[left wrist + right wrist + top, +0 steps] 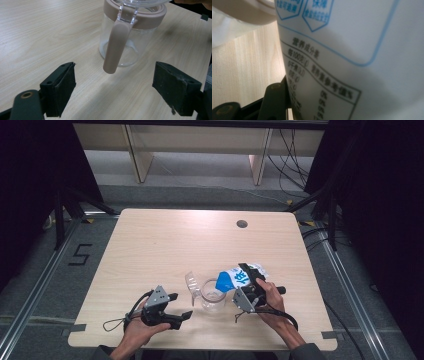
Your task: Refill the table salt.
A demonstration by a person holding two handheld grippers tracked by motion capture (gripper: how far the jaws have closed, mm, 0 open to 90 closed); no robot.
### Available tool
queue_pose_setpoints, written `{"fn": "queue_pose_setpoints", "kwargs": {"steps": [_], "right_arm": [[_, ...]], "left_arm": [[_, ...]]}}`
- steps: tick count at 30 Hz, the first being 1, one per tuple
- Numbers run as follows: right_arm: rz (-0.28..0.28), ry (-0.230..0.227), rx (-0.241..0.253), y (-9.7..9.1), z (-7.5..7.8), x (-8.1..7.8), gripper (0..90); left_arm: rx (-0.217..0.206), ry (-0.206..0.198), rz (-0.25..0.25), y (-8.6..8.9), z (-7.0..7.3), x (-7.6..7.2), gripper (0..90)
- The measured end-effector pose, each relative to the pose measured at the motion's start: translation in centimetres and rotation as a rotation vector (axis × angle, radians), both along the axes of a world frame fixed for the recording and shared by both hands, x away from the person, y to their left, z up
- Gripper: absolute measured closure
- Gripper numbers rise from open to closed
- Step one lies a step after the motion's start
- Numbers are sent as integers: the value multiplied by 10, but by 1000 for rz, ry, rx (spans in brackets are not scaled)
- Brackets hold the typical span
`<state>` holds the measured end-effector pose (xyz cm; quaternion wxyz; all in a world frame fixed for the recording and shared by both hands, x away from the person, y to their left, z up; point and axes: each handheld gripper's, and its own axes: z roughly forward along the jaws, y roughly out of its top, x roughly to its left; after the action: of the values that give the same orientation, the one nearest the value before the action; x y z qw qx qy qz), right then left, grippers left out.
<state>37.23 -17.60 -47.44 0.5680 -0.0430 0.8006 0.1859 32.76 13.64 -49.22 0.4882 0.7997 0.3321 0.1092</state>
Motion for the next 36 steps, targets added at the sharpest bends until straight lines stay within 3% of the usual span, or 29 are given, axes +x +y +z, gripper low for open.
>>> {"fn": "queue_pose_setpoints", "kwargs": {"steps": [3, 4, 6, 11, 12, 13, 19, 23, 27, 29, 30, 33, 35, 36], "right_arm": [[-37, 28, 42, 1, -2, -3, 469], [-5, -11, 0, 0, 0, -1, 469], [-1, -14, -13, 1, 0, -1, 469], [8, -24, -29, 1, 0, -1, 471], [-41, -6, 10, 2, -2, -5, 471], [8, -69, -62, 2, 1, -2, 471], [-20, -36, -31, 2, -1, -3, 472], [-8, -58, -44, 2, 1, -3, 472], [-32, -78, -50, 2, 0, -4, 473], [11, -105, -127, 4, 4, -2, 475], [-17, -102, -82, 4, 0, -4, 475], [-29, -100, -75, 4, 0, -5, 475], [-24, -113, -85, 4, 1, -4, 476], [3, -146, -145, 5, 5, -3, 477]], "left_arm": [[-2, -1, -1, 0, 0, 0, 176], [-2, -1, -1, 0, 0, 0, 176], [-2, -1, -1, 0, 0, 0, 176], [-11, -2, -1, -1, -1, 0, 176], [-11, -6, -2, -1, -1, 0, 176], [-12, -6, -2, -1, -1, 0, 176], [-12, -5, -6, -1, -1, 0, 176], [-7, -6, -3, -1, 0, 0, 176], [-11, -2, -5, -1, 0, 0, 177], [-11, -2, -2, -1, -1, 0, 177], [-10, 0, -5, -1, 0, 0, 177], [-10, -1, -6, -1, 0, 0, 176], [-9, -1, -6, 0, 0, 0, 177], [-10, -2, -5, -1, 0, 0, 176]]}}
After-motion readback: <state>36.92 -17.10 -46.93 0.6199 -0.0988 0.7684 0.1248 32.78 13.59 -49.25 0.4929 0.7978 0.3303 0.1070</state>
